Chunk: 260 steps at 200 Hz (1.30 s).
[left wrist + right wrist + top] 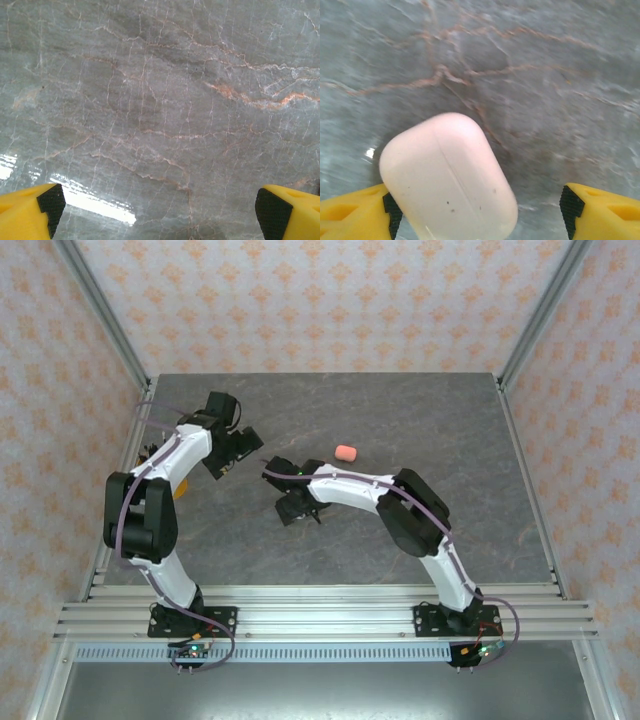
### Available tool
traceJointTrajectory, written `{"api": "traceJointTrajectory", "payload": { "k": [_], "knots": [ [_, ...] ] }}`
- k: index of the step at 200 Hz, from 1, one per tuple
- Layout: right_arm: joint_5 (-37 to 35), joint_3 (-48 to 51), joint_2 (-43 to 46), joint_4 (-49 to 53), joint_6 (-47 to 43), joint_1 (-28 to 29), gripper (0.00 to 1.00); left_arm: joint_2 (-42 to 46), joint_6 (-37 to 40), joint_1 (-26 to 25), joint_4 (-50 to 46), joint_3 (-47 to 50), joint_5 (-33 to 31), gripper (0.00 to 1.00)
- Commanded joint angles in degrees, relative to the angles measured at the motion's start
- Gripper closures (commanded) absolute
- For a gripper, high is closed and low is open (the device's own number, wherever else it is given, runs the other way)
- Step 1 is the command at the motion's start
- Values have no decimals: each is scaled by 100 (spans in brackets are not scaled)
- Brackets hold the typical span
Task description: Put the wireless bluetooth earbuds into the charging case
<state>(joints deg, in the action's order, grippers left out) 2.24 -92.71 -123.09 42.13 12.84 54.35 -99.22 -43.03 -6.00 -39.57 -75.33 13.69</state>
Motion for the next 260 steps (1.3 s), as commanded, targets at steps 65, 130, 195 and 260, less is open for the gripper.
{"api": "traceJointTrajectory", "payload": {
  "k": [65, 130, 195, 260],
  "knots": [
    [-226, 582, 1434, -38, 1387, -332, 13, 834, -375, -64, 694, 811, 289, 0],
    [-585, -970, 347, 1192, 3169, -399, 9, 937, -766, -20, 842, 1020, 134, 0],
    [-786, -1323, -289, 1537, 3533, -399, 10, 894, -897, 35, 958, 1095, 165, 0],
    [-661, -849, -285, 812, 3310, -226, 10, 926, -874, 29, 1061, 1200, 190, 0]
  ]
}}
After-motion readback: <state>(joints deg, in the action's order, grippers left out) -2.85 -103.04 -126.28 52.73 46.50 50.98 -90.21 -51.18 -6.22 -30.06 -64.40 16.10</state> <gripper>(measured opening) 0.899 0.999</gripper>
